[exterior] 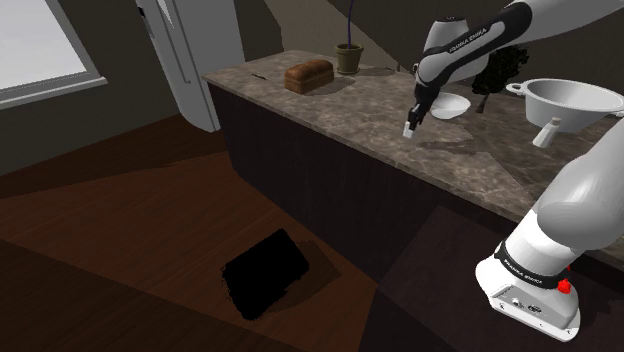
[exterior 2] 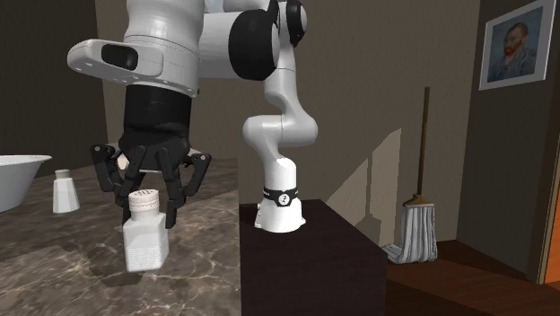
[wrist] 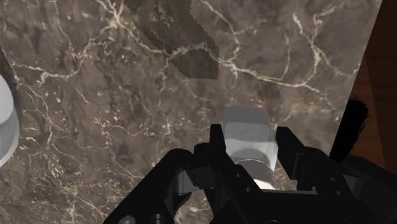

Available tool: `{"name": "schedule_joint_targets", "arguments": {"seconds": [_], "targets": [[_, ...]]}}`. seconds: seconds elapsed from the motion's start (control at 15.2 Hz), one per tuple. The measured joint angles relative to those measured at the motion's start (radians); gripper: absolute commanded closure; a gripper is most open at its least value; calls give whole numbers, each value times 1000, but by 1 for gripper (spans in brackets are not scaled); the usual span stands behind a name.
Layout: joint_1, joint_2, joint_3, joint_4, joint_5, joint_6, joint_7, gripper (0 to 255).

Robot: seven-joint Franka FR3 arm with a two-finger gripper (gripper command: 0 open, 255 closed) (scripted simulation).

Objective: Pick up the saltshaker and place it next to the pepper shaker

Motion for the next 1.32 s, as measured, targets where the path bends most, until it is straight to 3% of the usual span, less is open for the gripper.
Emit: {"name": "schedule_joint_targets", "arguments": {"seconds": [1.32], "targets": [[1, -117, 27, 169, -19, -282, 6, 255]]}}
